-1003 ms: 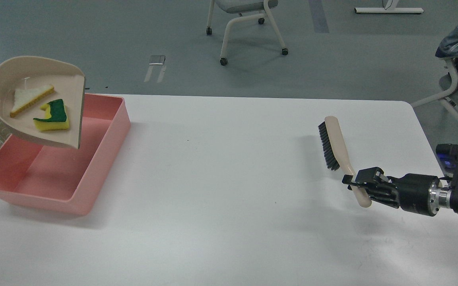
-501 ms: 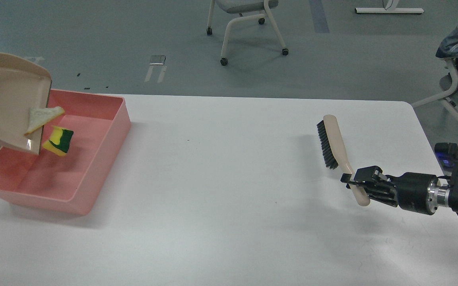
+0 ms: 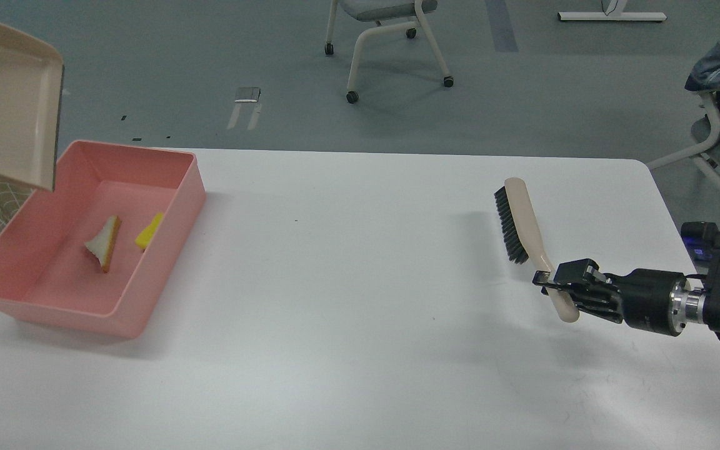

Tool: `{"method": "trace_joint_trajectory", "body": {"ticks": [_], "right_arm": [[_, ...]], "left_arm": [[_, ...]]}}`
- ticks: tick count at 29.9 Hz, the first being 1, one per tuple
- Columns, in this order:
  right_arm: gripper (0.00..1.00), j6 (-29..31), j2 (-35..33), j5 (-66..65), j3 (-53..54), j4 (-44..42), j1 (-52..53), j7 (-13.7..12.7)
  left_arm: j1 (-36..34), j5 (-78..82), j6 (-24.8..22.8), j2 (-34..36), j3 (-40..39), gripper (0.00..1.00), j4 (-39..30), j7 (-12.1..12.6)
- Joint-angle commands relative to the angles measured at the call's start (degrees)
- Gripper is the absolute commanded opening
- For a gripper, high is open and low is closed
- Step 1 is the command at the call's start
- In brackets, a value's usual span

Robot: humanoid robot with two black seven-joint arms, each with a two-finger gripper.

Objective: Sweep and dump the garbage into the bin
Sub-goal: 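Lift the dustpan over the pink bin and tip it with left gripper, then lower the empty dustpan back onto the table with the left gripper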

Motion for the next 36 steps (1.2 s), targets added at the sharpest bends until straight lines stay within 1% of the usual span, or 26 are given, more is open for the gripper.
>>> {"method": "trace_joint_trajectory", "body": {"ticks": [1, 3, 4, 6, 7, 8, 9, 11, 12, 13, 15, 17, 19, 23, 26, 31, 35, 36], "right_arm": [[0.12, 0.0, -0.1, 0.0, -0.1, -0.1, 0.0, 0.0], [0.12, 0.1, 0.0, 0.0, -0.1, 0.0, -0.1, 0.0], [0.12, 0.0, 0.0, 0.0, -0.1, 0.0, -0.2, 0.0], [0.12, 0.0, 0.0, 0.0, -0.2, 0.0, -0.3, 0.0], [0.12, 0.0, 0.0, 0.0, -0.2, 0.0, -0.3, 0.0], [0.12, 0.0, 0.0, 0.0, -0.2, 0.0, -0.3, 0.0], [0.12, 0.0, 0.0, 0.0, -0.2, 0.0, -0.3, 0.0], [0.12, 0.0, 0.0, 0.0, -0.2, -0.1, -0.3, 0.0], [0.12, 0.1, -0.1, 0.0, -0.2, -0.1, -0.3, 0.0], [0.12, 0.1, -0.1, 0.0, -0.2, -0.1, -0.3, 0.0], [0.12, 0.0, -0.1, 0.0, -0.2, 0.0, -0.3, 0.0], [0.12, 0.0, 0.0, 0.0, -0.2, -0.1, -0.4, 0.0], [0.12, 0.1, -0.1, 0.0, -0.2, -0.2, -0.6, 0.0], [0.12, 0.0, 0.0, -0.4, -0.2, -0.3, -0.8, 0.0], [0.12, 0.0, 0.0, -0.5, -0.2, -0.3, -0.8, 0.0], [0.12, 0.0, 0.0, -0.5, -0.2, -0.3, -0.8, 0.0], [0.12, 0.0, 0.0, -0.5, -0.2, -0.3, -0.9, 0.0], [0.12, 0.0, 0.0, -0.5, -0.2, -0.3, -0.9, 0.0]], "left_arm": [[-3.6, -2.3, -4.6, -1.3, -0.3, 0.0, -3.5, 3.2], [-6.2, -5.4, -6.6, -5.7, -0.1, 0.0, -6.9, 7.1], [-6.9, -5.8, -6.9, -7.1, -0.1, 0.0, -7.5, 8.2], [-9.4, -6.2, -8.2, -12.0, 0.2, 0.0, -9.8, 12.6], [-9.4, -6.2, -8.2, -12.1, 0.2, 0.0, -9.8, 12.6], [-10.2, -6.2, -8.5, -14.9, 0.2, 0.0, -10.7, 14.7], [-10.6, -6.1, -8.6, -16.3, 0.4, 0.0, -11.1, 15.6], [-11.3, -6.1, -8.3, -22.2, 0.6, 0.0, -12.7, 18.2], [-11.3, -6.1, -8.2, -23.6, 0.6, 0.0, -12.9, 18.8], [-11.3, -5.9, -8.1, -26.9, 0.6, 0.0, -13.3, 20.1], [-11.3, -5.3, -8.0, -30.4, 0.7, 0.0, -13.5, 21.4], [-11.4, -3.6, -7.3, -36.0, 0.8, 0.0, -13.5, 23.6], [-11.3, -1.4, -6.7, -39.2, 1.4, 0.0, -13.5, 24.2], [-11.3, 1.7, -5.6, -42.8, 5.2, 0.0, -13.5, 24.2], [-11.2, 2.8, -1.8, -46.1, 9.5, 0.0, -13.5, 24.1], [-11.2, 3.1, 3.6, -48.8, 16.0, 0.0, -13.3, 23.3], [-11.1, 5.7, 5.7, -51.2, 19.2, 0.0, -12.6, 22.4], [-10.8, 6.7, 6.0, -52.1, 19.6, 0.0, -12.3, 21.8]]}}
